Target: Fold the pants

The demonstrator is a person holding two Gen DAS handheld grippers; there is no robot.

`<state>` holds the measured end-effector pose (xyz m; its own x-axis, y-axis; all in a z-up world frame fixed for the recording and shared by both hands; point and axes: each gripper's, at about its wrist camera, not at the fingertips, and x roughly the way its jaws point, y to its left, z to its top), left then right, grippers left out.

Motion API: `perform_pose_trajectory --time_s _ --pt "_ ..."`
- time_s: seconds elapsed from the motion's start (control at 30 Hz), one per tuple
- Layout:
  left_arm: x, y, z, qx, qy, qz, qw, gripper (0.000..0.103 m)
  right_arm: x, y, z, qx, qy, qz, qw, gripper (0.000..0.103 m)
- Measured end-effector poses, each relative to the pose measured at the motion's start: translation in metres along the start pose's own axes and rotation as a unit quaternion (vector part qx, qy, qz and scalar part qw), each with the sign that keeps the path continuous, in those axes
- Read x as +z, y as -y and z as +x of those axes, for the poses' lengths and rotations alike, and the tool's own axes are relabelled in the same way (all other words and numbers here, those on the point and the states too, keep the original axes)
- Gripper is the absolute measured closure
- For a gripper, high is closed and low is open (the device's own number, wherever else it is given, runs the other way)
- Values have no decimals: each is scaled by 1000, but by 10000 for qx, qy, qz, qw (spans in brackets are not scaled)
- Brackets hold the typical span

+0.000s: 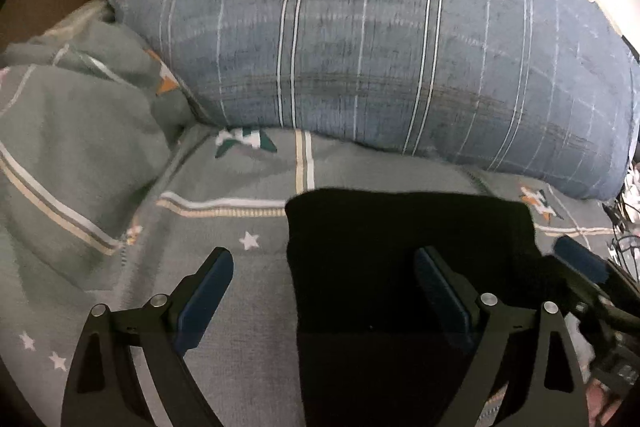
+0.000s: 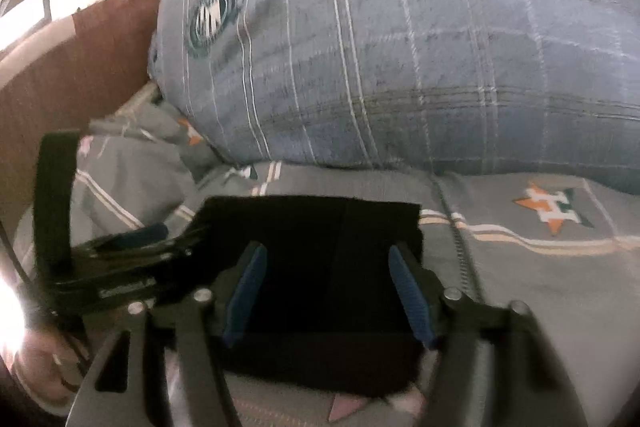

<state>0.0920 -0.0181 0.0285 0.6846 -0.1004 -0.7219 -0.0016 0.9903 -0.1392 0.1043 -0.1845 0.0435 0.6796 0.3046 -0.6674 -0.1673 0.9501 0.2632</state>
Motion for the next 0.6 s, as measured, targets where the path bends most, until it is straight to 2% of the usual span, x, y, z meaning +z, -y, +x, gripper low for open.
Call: perform_pose_trajectory --time_s 0.13,0.27,0.43,0.6 --pt "-10 5 -21 -89 203 -9 9998 11 -5 -4 -29 -288 214 -32 9994 28" --pt "-20 11 -48 -239 259 178 9992 10 -10 -11 -49 -351 285 -76 9989 25" --pt "-32 19 -86 80 698 411 9967 9 -15 -21 -68 -489 341 -188 9980 22" --pt "-53 11 -104 139 809 281 9962 9 -19 -28 -79 -545 363 -171 9977 21"
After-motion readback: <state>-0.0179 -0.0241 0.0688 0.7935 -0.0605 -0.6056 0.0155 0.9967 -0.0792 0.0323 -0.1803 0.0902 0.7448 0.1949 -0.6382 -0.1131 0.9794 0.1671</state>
